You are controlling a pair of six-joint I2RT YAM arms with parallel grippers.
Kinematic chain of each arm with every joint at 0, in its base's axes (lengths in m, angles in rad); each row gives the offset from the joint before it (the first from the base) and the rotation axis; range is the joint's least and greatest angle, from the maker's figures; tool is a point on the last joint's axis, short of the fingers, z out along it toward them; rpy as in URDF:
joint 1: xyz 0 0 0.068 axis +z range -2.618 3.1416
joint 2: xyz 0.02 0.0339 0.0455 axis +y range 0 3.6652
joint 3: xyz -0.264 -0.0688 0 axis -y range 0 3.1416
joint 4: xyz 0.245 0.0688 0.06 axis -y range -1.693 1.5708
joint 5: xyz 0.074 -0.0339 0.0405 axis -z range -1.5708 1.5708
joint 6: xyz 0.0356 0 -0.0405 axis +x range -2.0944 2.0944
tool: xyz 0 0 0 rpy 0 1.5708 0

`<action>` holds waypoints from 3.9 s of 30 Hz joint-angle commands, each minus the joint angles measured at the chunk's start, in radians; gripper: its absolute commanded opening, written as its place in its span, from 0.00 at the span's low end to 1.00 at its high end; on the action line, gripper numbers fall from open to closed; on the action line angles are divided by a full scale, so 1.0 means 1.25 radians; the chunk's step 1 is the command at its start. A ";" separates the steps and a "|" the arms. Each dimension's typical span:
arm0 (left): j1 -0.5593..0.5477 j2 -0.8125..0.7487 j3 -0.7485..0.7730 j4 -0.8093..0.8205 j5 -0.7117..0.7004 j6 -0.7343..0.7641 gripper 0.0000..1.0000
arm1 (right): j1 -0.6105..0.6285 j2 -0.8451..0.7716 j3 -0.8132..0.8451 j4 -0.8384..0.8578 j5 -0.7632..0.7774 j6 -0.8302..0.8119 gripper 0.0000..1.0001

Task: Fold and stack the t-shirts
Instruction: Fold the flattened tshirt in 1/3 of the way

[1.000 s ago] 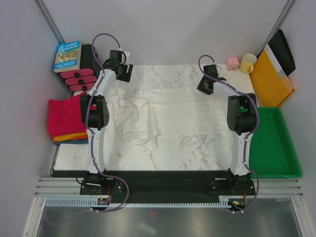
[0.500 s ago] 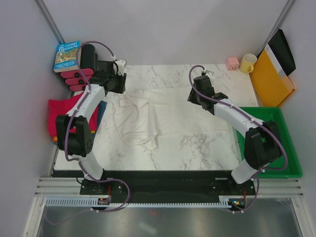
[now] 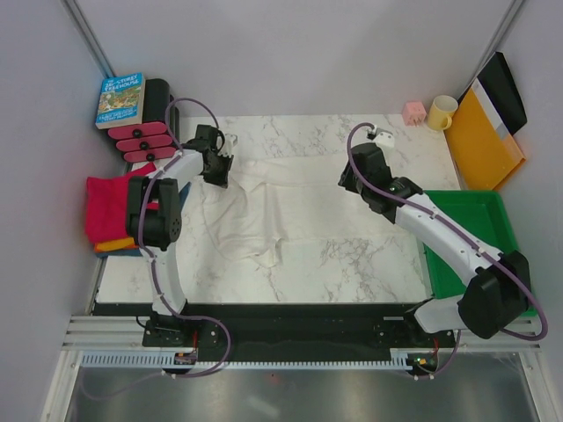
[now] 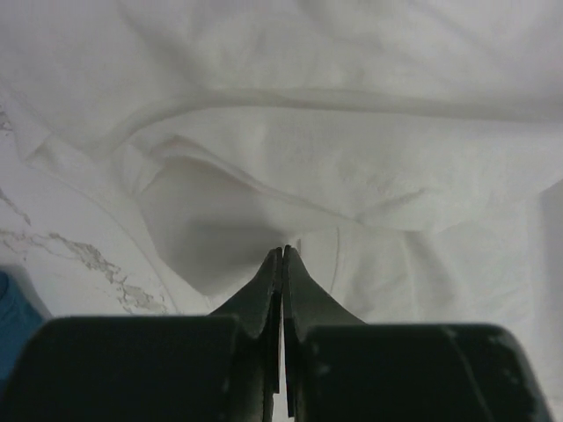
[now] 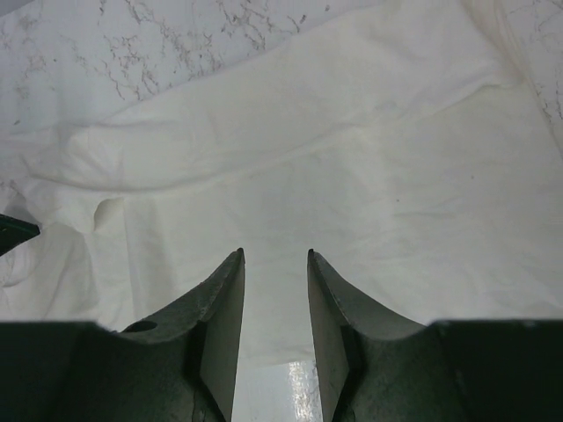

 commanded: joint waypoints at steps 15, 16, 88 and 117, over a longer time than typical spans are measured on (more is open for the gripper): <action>-0.007 0.377 0.541 -0.199 -0.122 0.014 0.02 | 0.001 -0.054 -0.045 -0.082 0.056 -0.012 0.43; -0.007 0.401 0.569 -0.215 -0.122 0.014 0.02 | 0.001 -0.051 -0.046 -0.084 0.054 -0.012 0.43; -0.022 0.246 0.446 -0.003 -0.079 -0.078 0.43 | 0.079 0.079 -0.009 -0.058 -0.028 -0.018 0.47; -0.025 0.229 0.444 0.053 -0.153 -0.085 0.42 | 0.079 0.091 -0.049 -0.032 -0.050 -0.011 0.46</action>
